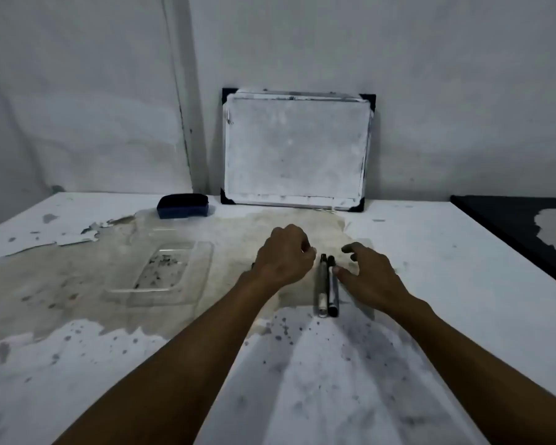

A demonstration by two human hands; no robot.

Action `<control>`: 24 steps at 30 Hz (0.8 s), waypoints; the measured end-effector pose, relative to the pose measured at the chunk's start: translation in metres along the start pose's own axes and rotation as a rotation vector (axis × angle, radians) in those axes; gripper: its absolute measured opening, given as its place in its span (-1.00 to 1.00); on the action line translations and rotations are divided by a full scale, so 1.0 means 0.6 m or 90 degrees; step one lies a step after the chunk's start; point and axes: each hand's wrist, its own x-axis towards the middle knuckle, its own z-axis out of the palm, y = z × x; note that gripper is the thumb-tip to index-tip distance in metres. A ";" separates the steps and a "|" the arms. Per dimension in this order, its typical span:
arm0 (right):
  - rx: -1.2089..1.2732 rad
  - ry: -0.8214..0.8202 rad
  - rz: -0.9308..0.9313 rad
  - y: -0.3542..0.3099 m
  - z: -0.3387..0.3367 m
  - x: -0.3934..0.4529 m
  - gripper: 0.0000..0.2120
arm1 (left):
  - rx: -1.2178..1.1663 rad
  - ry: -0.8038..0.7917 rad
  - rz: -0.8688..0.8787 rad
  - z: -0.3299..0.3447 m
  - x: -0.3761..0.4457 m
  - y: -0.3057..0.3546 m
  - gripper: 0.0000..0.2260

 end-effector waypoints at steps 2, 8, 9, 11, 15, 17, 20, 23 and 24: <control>0.026 0.024 0.001 0.011 0.001 -0.009 -0.59 | -0.001 -0.003 0.000 0.016 -0.004 -0.001 -0.65; 0.065 0.062 -0.002 0.028 0.012 -0.037 -0.70 | 0.011 -0.057 -0.071 0.060 -0.030 0.005 -0.64; 0.064 0.067 -0.006 0.031 0.014 -0.038 -0.70 | 0.007 -0.055 -0.075 0.065 -0.031 0.006 -0.66; 0.060 0.077 -0.016 0.034 0.017 -0.040 -0.69 | 0.002 -0.049 -0.097 0.072 -0.029 0.009 -0.65; 0.057 0.092 -0.026 0.039 0.024 -0.043 -0.66 | -0.018 -0.031 -0.145 0.076 -0.024 0.009 -0.68; 0.055 0.100 -0.028 0.040 0.027 -0.043 -0.64 | -0.026 -0.017 -0.161 0.077 -0.021 0.009 -0.63; 0.060 0.101 -0.028 0.037 0.028 -0.043 -0.63 | -0.026 0.000 -0.183 0.079 -0.016 0.016 -0.58; 0.063 0.105 -0.028 0.036 0.027 -0.042 -0.63 | -0.061 0.010 -0.215 0.077 -0.009 0.012 -0.57; 0.063 0.102 -0.025 0.035 0.025 -0.043 -0.64 | -0.078 0.007 -0.225 0.076 -0.006 0.008 -0.58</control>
